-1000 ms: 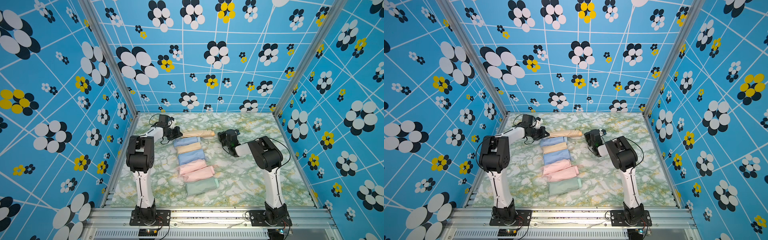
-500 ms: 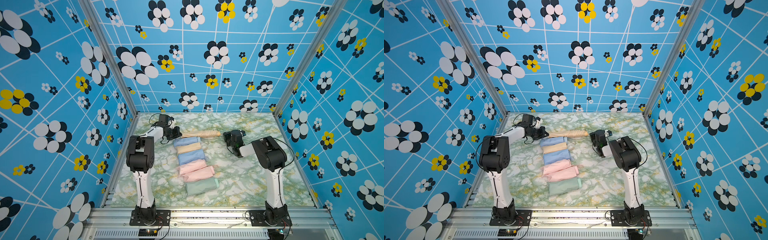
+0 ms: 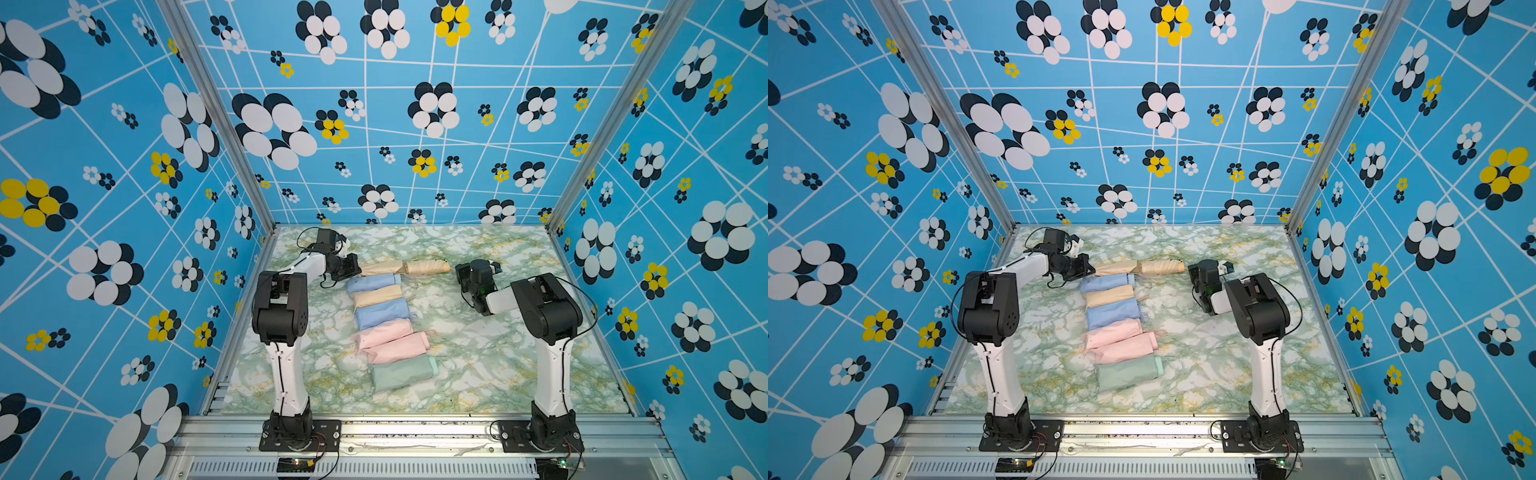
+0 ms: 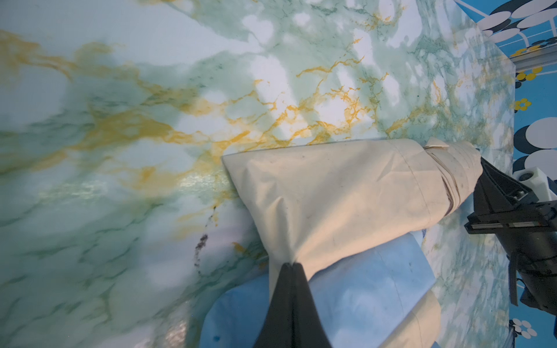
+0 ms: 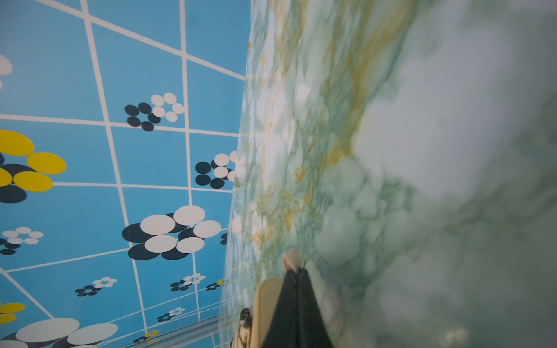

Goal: Take umbrellas out of sleeves
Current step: Take out the umbrella from the umbrella sleeve.

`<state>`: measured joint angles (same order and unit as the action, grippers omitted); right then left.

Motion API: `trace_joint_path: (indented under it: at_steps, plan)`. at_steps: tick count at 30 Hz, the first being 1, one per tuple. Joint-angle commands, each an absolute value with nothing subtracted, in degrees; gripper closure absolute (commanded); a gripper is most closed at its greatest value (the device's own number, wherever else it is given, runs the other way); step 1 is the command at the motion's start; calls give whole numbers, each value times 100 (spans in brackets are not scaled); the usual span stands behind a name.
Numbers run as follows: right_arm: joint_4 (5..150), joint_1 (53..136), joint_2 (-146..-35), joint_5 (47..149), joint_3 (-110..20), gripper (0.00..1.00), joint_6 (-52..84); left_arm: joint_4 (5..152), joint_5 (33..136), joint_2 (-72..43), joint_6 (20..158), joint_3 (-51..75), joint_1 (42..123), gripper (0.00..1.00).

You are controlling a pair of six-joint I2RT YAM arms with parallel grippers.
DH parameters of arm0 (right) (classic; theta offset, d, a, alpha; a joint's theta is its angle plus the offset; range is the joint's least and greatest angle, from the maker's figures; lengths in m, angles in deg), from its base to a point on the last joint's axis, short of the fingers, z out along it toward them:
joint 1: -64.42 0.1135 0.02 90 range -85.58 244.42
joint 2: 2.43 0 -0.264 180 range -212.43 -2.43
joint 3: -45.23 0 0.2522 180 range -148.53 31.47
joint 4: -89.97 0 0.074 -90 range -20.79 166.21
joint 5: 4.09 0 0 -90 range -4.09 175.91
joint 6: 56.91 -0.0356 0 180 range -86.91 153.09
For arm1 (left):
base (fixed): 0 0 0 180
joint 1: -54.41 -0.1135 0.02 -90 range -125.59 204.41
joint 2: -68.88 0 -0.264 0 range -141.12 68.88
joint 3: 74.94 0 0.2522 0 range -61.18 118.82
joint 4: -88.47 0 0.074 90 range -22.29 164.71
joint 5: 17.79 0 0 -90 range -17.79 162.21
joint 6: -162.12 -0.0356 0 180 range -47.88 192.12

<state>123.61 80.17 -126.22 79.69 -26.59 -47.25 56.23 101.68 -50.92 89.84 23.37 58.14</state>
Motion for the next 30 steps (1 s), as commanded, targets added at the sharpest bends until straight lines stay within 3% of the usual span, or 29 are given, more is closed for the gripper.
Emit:
trace_joint_path:
  at_steps: [1, 4, 10, 13, 21, 30]
  plan:
    - [12448, 7961, -12429, 7795, -2574, 100, -4734, 5511, 10055, -4992, 8860, 2461, 5772, 91]
    - [12448, 7954, -12427, 7801, -2557, 99, -4739, 5527, 9989, -4872, 8839, 2388, 5745, 78]
    - [12446, 7939, -12281, 7792, -2473, 67, -4625, 5793, 9850, -4293, 8901, 2005, 5637, 51]
    - [12371, 7937, -12087, 7784, -2424, 53, -4449, 5925, 9804, -3924, 8959, 1760, 5600, 43]
    - [11699, 7932, -11398, 8090, -2407, 32, -3486, 6257, 9665, -3011, 9159, 914, 5556, 36]
    - [10368, 8022, -10667, 8824, -2587, 21, -1940, 6397, 9562, -2481, 9209, 182, 5559, 34]
